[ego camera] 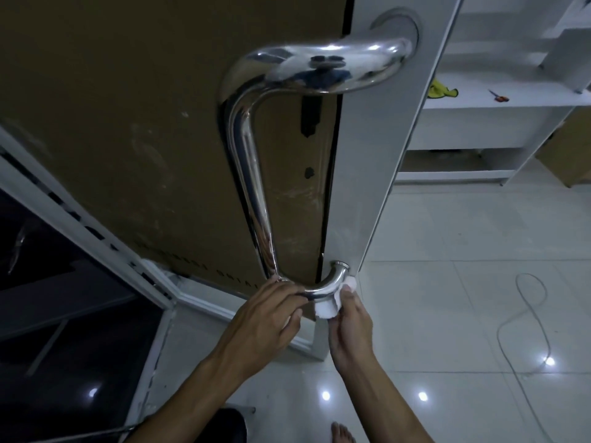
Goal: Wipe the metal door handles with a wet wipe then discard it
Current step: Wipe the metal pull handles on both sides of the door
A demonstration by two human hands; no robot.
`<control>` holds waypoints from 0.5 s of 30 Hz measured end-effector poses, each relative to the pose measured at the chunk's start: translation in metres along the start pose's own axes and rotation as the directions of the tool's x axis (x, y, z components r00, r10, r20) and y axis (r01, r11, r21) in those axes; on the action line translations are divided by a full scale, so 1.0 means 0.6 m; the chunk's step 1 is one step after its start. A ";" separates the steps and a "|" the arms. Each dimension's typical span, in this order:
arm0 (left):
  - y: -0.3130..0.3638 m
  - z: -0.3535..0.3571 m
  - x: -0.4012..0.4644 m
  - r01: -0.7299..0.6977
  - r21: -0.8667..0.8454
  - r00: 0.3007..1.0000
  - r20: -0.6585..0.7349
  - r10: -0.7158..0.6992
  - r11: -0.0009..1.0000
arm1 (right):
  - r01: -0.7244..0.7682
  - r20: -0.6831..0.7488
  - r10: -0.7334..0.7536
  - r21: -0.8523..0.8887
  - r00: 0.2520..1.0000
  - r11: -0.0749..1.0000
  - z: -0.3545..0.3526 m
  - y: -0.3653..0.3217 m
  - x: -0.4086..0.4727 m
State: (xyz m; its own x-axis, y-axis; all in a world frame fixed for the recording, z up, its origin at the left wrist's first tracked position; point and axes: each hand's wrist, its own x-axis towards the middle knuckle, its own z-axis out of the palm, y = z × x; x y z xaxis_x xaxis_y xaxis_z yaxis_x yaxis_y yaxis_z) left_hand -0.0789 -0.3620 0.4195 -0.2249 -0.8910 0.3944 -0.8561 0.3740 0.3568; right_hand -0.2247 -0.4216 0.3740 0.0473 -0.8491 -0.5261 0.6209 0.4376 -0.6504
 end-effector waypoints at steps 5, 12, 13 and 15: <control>0.002 0.001 -0.001 -0.016 0.003 0.999 0.037 0.016 1.000 | 0.472 0.038 -0.570 -0.606 0.821 0.640 0.006 0.008 -0.020; -0.005 -0.005 -0.010 -0.009 -0.044 0.999 0.037 0.010 0.999 | 0.773 0.744 -0.536 -0.588 0.399 -0.240 -0.020 -0.001 0.028; -0.005 -0.007 -0.014 -0.002 -0.050 1.000 0.028 0.003 0.999 | 0.764 0.791 -0.474 -0.563 0.387 -0.315 -0.014 -0.011 0.031; -0.006 -0.010 -0.022 0.041 -0.080 0.999 0.013 -0.040 0.996 | 0.736 0.850 -0.376 -0.514 0.369 -0.441 -0.003 -0.031 0.035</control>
State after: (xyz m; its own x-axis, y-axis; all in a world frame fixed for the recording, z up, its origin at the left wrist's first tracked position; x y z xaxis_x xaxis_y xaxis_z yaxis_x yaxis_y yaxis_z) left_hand -0.0698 -0.3499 0.4180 -0.1965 -0.9086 0.3685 -0.8245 0.3566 0.4394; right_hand -0.2365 -0.4471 0.3740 0.4492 -0.7290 0.5164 -0.6413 -0.6656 -0.3817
